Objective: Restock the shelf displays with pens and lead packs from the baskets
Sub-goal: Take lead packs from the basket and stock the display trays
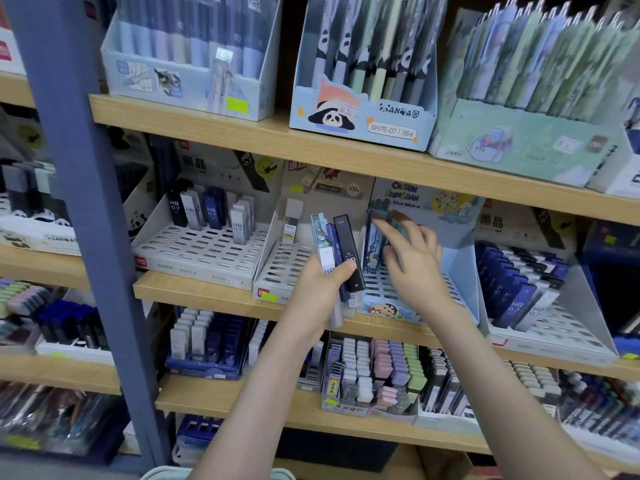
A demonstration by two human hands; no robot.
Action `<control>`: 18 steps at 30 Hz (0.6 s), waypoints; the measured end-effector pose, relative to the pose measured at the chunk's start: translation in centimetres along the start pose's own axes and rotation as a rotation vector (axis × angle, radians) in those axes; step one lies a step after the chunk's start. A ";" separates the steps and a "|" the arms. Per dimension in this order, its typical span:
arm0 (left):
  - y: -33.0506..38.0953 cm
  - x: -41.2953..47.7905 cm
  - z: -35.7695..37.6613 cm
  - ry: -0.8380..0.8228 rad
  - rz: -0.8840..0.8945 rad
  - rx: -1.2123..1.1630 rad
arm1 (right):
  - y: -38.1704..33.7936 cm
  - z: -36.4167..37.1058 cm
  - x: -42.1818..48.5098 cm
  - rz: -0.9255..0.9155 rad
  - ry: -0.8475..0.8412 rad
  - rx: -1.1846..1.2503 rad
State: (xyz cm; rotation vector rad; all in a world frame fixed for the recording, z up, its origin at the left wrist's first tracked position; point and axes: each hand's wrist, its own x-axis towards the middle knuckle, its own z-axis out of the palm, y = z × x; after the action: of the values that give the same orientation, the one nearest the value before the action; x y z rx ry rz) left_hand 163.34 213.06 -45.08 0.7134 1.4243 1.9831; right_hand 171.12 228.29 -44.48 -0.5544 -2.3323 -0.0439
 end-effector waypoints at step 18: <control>-1.0 -2.7 5.0 -0.081 -0.070 -0.023 | -1.5 -6.7 -6.6 0.342 -0.223 0.755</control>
State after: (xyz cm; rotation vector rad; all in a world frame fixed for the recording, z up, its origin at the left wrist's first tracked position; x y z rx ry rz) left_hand 168.86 214.57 -44.84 0.7156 1.3583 1.8936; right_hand 179.16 223.13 -43.76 -0.5667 -2.1973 1.0539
